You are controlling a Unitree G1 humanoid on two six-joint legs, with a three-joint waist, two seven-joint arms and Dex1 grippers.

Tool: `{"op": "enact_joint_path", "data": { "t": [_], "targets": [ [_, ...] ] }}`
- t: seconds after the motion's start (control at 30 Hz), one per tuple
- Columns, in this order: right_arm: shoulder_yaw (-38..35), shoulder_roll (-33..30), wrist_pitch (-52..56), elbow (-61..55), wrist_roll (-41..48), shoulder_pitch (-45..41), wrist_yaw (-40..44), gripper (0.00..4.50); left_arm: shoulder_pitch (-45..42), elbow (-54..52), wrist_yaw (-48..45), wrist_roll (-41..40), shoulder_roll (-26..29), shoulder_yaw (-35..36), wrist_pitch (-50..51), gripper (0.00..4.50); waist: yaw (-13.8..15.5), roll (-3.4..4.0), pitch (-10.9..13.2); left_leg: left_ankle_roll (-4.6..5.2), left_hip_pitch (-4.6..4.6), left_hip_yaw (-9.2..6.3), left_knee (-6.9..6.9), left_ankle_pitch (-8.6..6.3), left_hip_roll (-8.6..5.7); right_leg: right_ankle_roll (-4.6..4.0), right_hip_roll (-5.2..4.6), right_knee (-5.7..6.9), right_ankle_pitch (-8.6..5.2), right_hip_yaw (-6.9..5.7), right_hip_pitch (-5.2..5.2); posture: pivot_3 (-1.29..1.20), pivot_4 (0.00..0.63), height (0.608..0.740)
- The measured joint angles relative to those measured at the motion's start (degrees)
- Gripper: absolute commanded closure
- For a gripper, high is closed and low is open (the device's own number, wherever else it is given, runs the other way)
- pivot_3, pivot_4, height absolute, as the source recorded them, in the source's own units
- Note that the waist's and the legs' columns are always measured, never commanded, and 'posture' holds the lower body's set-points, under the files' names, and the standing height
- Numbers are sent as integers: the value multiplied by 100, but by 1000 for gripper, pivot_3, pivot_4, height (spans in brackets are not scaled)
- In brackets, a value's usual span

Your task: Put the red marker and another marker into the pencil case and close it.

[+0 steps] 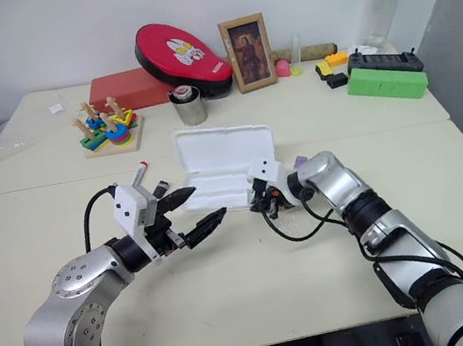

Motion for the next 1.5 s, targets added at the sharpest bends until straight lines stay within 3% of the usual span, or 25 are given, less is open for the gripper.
{"op": "enact_joint_path", "data": {
  "t": [0.2, 0.43, 0.57, 0.83, 0.97, 1.13, 1.33, 1.43, 1.5],
  "targets": [
    [-32, -51, -36, -393, 21, 199, 153, 4437, 19, -2, 7, -2, 26, 13, 0, 0, 1, 1, 0, 0, 0, 0, -1, 0, 0, 0, 0, -2, 0, 0, 0, 0, 150, 740],
    [148, -632, 451, -2585, 214, 1115, 704, 4437, 518, -114, -76, -122, 381, 413, 94, 0, 2, 2, 1, 0, 0, -1, -4, 0, 0, 0, 0, -2, -1, -1, -2, 0, 150, 740],
    [364, -690, 683, -3133, 199, 1438, 660, 4437, 661, -295, -124, -225, 425, 486, 114, 0, 2, 0, 0, 0, 0, -1, -1, 0, 0, 1, 0, -4, 0, 0, 3, 0, 150, 740],
    [636, -633, 705, -3249, -9, 1669, 365, 4437, 685, -430, -41, -324, 426, 487, 236, 0, -12, -2, -1, 0, 23, -1, -1, -1, 1, 2, 0, -6, -1, 0, 23, 0, 150, 740],
    [636, -615, 690, -3251, -21, 1669, 279, 3745, 646, -437, -4, -359, 423, 493, 280, 0, -9, -2, -1, 0, 28, -1, -1, 0, 1, 3, 0, -7, -1, 0, 32, 0, 150, 740],
    [511, -699, 724, -3467, 191, 1683, 341, 2465, 372, -460, 418, -919, 275, 924, 690, 0, 1, -3, -1, 1, 28, -2, 0, -1, 1, 3, 0, -9, -1, -1, 34, 0, 150, 740],
    [-553, -778, 1434, -4293, 1330, 1378, 513, 1101, -446, -89, 1151, -1687, 350, 2105, 1050, 0, -9, -4, 1, 1, 39, -13, -1, -1, 1, 4, 0, -13, -2, -9, 52, 0, 150, 740],
    [-1129, -471, 1686, -4290, 1823, 931, 235, 262, -700, 453, 1218, -1388, 738, 2132, 950, 0, -23, -3, 2, 1, 40, -14, -1, -1, 0, 3, 1, -11, -1, -10, 51, 0, 150, 740],
    [-1339, -382, 1688, -4243, 1884, 699, 43, 9, -761, 770, 1213, -1137, 881, 2111, 830, 0, -16, -3, 1, 1, 40, -13, -4, -1, 0, 3, 1, -15, -1, -10, 52, 0, 150, 740]
  ]
}}
